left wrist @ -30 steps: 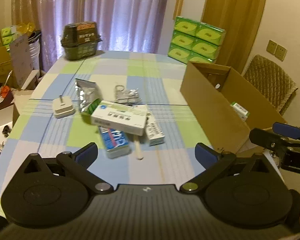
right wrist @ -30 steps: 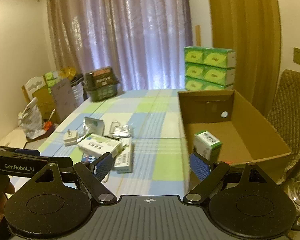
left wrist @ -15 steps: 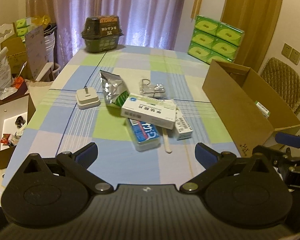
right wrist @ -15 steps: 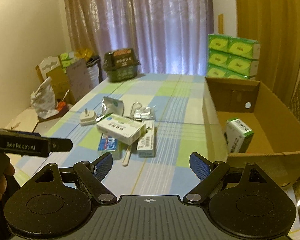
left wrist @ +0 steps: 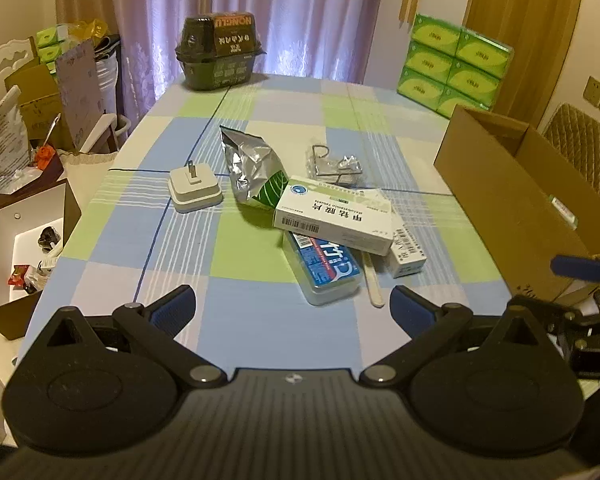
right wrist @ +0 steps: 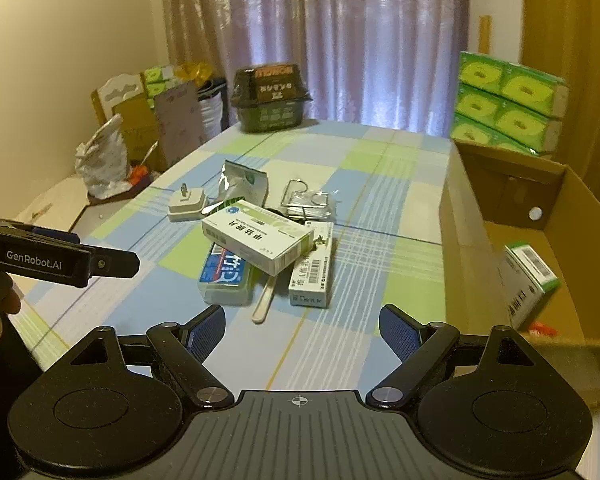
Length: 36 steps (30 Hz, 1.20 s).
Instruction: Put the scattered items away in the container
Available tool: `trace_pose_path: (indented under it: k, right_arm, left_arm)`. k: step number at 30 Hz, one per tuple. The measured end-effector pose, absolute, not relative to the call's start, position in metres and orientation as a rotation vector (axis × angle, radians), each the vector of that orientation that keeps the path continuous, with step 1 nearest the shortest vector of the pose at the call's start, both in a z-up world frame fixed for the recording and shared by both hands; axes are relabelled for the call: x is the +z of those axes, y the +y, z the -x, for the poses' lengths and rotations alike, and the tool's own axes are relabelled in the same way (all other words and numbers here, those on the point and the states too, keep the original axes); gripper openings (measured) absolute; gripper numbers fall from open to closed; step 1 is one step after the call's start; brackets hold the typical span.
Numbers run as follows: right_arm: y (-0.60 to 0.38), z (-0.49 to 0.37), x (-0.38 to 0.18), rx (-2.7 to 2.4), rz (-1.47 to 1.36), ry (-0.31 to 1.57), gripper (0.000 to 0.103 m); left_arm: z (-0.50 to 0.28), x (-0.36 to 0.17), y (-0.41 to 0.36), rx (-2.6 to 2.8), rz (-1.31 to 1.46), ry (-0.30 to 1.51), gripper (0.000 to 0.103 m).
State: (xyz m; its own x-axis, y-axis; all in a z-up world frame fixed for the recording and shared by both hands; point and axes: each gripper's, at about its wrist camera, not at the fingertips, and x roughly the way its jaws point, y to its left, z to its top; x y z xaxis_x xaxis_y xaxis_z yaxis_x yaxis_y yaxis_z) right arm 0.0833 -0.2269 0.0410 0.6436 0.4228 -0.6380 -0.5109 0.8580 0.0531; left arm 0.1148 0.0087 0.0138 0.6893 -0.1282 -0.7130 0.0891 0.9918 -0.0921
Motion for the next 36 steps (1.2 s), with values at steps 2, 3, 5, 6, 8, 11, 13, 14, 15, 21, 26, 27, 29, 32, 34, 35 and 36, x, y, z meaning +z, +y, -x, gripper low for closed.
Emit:
trace_pose_path:
  k: [2,3,5,6,8,11,13,14,15,21,26,27,29,32,34,35,36]
  right_arm:
    - [-0.224,-0.092,0.038,0.541,0.150,0.691,0.089]
    - [-0.223,-0.097,0.037,0.543,0.155,0.692,0.089]
    - [-0.219,-0.108,0.033,0.550,0.170,0.694,0.089]
    - [-0.218,-0.113,0.032,0.556,0.178,0.695,0.089]
    - [-0.213,-0.126,0.028,0.577,0.199,0.699,0.089]
    - [-0.203,-0.147,0.022,0.633,0.251,0.714,0.089]
    - [-0.195,-0.161,0.018,0.682,0.289,0.733,0.089]
    - [-0.190,-0.168,0.016,0.708,0.306,0.741,0.089]
    - [-0.187,-0.174,0.014,0.733,0.324,0.749,0.089]
    - [-0.163,-0.207,0.004,0.844,0.428,0.784,0.089]
    - [-0.141,-0.235,-0.008,0.928,0.512,0.816,0.089]
    - [-0.137,-0.240,-0.011,0.936,0.521,0.825,0.089]
    - [-0.130,-0.250,-0.014,0.958,0.529,0.841,0.089]
    - [-0.119,-0.261,-0.020,1.000,0.563,0.861,0.089]
    - [-0.112,-0.267,-0.024,1.025,0.584,0.875,0.089]
    - [-0.109,-0.270,-0.027,1.037,0.587,0.884,0.089]
    - [-0.107,-0.274,-0.029,1.046,0.590,0.894,0.089]
  left_arm:
    - [-0.122,0.009,0.008,-0.125,0.036,0.813,0.101]
    - [-0.125,0.006,0.008,-0.128,0.034,0.819,0.101]
    - [-0.132,0.000,0.008,-0.134,0.031,0.832,0.101]
    - [-0.135,-0.002,0.007,-0.135,0.029,0.836,0.101]
    - [-0.142,-0.008,0.007,-0.138,0.028,0.847,0.101]
    - [-0.154,-0.016,0.007,-0.143,0.020,0.861,0.101]
    - [-0.161,-0.021,0.007,-0.145,0.012,0.867,0.101]
    - [-0.165,-0.024,0.007,-0.148,0.008,0.872,0.101]
    - [-0.169,-0.027,0.007,-0.150,0.006,0.876,0.101]
    - [-0.189,-0.042,0.005,-0.178,0.023,0.890,0.101]
    - [-0.199,-0.052,0.004,-0.187,0.023,0.890,0.101]
    - [-0.200,-0.054,0.005,-0.185,0.024,0.890,0.101]
    - [-0.202,-0.057,0.007,-0.185,0.029,0.891,0.101]
    - [-0.204,-0.061,0.008,-0.186,0.031,0.892,0.101]
    - [-0.205,-0.064,0.008,-0.194,0.039,0.892,0.101]
    - [-0.205,-0.065,0.008,-0.197,0.043,0.892,0.101]
    - [-0.205,-0.067,0.009,-0.201,0.049,0.892,0.101]
